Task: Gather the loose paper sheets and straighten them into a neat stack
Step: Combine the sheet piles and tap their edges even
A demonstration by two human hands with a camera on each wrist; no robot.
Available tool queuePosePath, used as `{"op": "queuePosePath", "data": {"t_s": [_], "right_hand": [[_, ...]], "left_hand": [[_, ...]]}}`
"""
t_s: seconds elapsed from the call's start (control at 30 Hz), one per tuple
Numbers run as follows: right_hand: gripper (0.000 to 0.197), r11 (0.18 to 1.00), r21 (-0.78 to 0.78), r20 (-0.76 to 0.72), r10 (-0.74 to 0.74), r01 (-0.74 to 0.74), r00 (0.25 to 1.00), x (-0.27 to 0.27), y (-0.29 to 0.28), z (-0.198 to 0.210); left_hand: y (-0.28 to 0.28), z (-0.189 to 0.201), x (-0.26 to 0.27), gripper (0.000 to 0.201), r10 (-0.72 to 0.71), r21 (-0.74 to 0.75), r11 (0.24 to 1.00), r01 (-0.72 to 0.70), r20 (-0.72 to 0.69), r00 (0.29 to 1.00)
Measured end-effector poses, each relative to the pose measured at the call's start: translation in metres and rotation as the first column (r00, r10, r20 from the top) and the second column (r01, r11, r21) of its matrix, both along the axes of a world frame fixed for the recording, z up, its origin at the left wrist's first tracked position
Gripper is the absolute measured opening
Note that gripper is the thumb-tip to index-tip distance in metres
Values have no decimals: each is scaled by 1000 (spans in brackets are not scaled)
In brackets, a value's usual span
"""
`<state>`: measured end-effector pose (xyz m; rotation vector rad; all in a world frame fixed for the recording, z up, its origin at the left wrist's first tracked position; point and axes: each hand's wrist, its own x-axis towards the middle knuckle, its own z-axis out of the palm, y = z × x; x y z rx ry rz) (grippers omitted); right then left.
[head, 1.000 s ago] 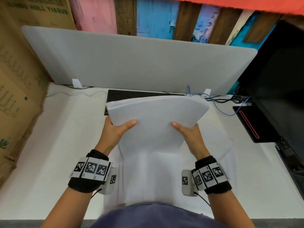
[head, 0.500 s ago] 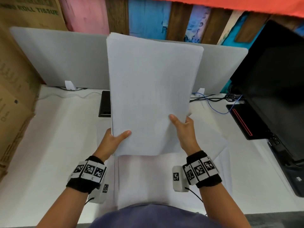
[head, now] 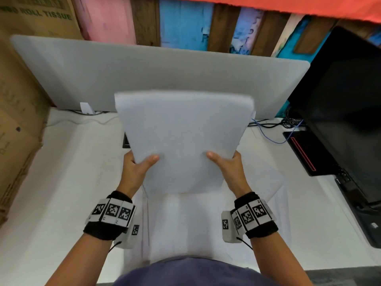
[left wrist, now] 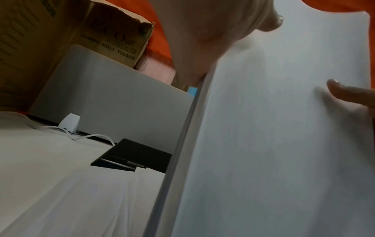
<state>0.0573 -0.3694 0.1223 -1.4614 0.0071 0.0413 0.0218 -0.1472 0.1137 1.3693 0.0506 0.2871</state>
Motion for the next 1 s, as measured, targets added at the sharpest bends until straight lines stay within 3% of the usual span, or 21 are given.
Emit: {"op": "queuePosePath", "data": {"t_s": [0.1,0.2,0.27,0.33,0.4,0.47,0.57,0.7,0.8,0.93,1.0], "right_hand": [[25,999,33,24,38,-38,999,1,-5,-5],[74,995,47,30,83,-85,996,6,-8,0],[82,990,69,30,121,-123,992,7,-9,3],[69,989,29,22,146,-147,989,8,-9,1],[43,987,-16,5,159,-159,987,7,-7,-6],[40,987,-40,-25,154,-155,988,7,-4,-11],[39,986,-65,-101,145,-152,984,4,-4,-23],[36,984,-113,-233,106,-135,967,-7,-2,-46],[14,992,-111,-188,40,-62,981,-5,-2,-30],[14,997,-58,-93,-46,41,995,3,-3,-1],[16,997,-28,-71,-76,74,995,7,-6,7]], "left_hand": [[1,11,-2,38,31,12,999,-31,68,997],[1,23,1,43,33,-1,999,-33,103,994],[0,26,3,42,30,-2,1000,-30,141,990],[0,24,5,44,29,7,1000,-31,137,990],[1,12,6,55,0,15,1000,-1,102,995],[0,3,6,57,-21,51,999,19,44,999],[-1,-18,4,33,-14,93,995,18,-44,999],[-2,-48,-7,39,-85,166,979,119,-202,976],[6,-44,-5,38,-126,132,977,167,-271,954],[11,-33,2,98,-82,122,984,127,-316,945],[10,-30,0,104,-94,131,981,143,-327,940]]}}
